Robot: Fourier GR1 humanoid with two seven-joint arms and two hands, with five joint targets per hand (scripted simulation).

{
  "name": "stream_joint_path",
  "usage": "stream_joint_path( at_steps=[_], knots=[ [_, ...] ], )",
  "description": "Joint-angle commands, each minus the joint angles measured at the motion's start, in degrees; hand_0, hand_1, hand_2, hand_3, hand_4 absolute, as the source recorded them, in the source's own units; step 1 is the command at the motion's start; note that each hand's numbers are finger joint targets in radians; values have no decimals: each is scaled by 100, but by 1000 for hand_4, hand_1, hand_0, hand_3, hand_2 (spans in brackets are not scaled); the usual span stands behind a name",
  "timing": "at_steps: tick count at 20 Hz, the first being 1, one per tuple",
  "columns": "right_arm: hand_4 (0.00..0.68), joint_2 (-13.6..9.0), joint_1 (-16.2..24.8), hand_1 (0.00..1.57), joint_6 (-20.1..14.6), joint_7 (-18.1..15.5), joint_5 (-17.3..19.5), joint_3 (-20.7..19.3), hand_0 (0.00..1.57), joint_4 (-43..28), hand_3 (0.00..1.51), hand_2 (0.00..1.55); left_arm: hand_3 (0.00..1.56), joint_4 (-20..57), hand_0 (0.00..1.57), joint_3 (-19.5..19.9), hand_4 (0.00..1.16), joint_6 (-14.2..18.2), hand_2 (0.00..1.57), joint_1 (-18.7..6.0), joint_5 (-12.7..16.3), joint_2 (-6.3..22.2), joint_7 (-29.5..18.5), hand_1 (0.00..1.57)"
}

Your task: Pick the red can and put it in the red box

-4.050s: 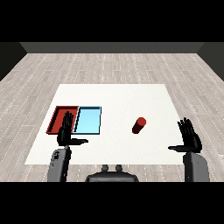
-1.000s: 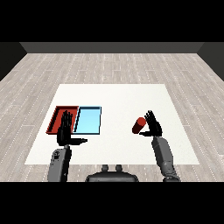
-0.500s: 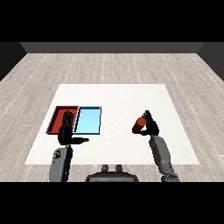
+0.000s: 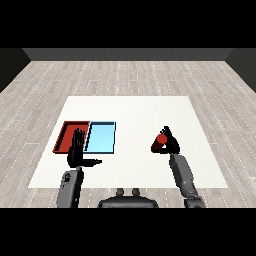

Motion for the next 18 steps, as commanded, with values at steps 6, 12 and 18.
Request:
stream_joint_path(
  at_steps=[6, 12, 18],
  knots=[
    [0, 214, -202, 0, -166, -157, 65, 76, 0, 468, 0, 0, 0, -25, 0, 163, 0, -181, 0, 137, 193, 122, -12, 0],
    [0, 112, -479, 0, -114, -110, 120, 118, 0, 613, 0, 0, 0, -148, 0, 289, 0, -115, 0, -203, 356, 173, 379, 0],
    [0, 181, -584, 0, -391, 123, 128, 139, 0, 508, 0, 0, 0, 487, 0, 161, 0, -221, 0, -48, 34, 77, -384, 0]
  ],
)
